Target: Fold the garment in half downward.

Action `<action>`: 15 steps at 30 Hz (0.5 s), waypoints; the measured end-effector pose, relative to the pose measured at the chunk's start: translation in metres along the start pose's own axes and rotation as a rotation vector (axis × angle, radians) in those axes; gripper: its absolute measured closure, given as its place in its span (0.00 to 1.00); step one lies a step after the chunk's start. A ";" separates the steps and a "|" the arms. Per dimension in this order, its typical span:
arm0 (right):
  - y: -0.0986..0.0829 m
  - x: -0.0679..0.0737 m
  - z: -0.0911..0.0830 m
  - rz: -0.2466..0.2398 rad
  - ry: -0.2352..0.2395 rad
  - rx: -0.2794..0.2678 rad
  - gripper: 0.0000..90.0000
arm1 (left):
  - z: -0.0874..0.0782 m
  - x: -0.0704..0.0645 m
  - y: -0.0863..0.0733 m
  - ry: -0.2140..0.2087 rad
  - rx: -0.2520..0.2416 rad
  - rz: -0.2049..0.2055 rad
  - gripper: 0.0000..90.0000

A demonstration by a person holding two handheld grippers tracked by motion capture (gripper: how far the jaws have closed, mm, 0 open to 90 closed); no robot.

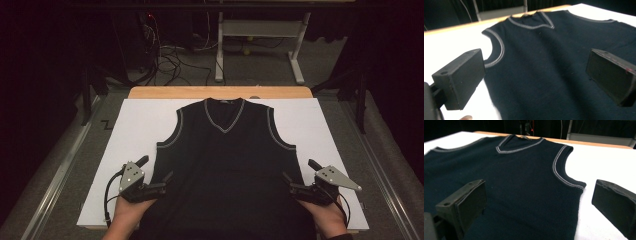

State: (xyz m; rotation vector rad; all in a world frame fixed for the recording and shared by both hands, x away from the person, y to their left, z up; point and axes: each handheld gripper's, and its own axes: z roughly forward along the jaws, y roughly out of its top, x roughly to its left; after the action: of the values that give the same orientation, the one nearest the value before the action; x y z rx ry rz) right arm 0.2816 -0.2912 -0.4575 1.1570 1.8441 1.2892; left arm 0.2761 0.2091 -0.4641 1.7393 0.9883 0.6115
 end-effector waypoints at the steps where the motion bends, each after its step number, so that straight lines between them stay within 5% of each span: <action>1: 0.000 0.000 0.001 -0.004 -0.002 0.000 0.00 | 0.000 0.000 0.000 0.000 0.000 0.000 0.01; 4: -0.001 0.001 0.003 -0.020 -0.003 0.007 0.00 | 0.004 0.005 -0.002 0.003 0.012 -0.035 0.01; 15: -0.001 0.004 0.003 -0.026 0.004 -0.008 0.00 | 0.003 0.004 -0.001 -0.004 0.021 -0.038 0.01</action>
State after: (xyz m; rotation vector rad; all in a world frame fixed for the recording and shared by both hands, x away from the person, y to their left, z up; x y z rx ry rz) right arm 0.2820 -0.2866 -0.4591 1.1233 1.8496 1.2842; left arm 0.2803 0.2110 -0.4664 1.7363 1.0256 0.5747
